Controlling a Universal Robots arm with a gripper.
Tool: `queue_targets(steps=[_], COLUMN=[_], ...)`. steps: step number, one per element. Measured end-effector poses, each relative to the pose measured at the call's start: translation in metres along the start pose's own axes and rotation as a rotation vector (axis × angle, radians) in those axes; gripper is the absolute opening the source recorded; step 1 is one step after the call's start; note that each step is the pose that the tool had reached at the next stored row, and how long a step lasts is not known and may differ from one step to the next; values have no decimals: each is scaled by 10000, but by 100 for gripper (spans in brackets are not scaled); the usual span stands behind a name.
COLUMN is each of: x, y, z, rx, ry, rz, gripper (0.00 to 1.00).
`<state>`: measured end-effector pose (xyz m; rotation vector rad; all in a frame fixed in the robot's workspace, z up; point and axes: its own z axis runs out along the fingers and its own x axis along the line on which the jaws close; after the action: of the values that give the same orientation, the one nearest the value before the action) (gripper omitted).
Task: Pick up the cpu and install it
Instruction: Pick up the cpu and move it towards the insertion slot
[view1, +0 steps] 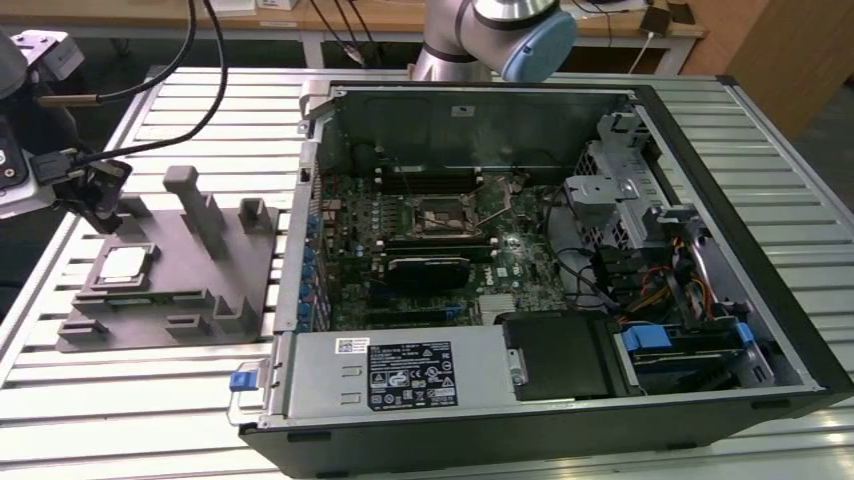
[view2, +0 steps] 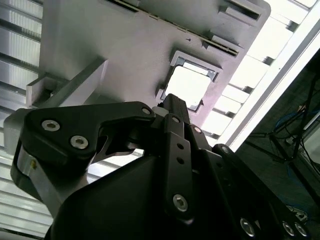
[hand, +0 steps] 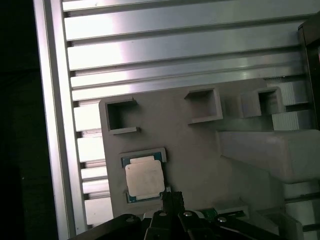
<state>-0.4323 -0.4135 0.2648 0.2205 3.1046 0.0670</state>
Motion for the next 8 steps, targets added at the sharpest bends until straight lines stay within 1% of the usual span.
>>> queue_targets(steps=[8], x=[72], y=[-44], z=[142], rx=[0], ry=[-1], rz=[0], gripper=[11])
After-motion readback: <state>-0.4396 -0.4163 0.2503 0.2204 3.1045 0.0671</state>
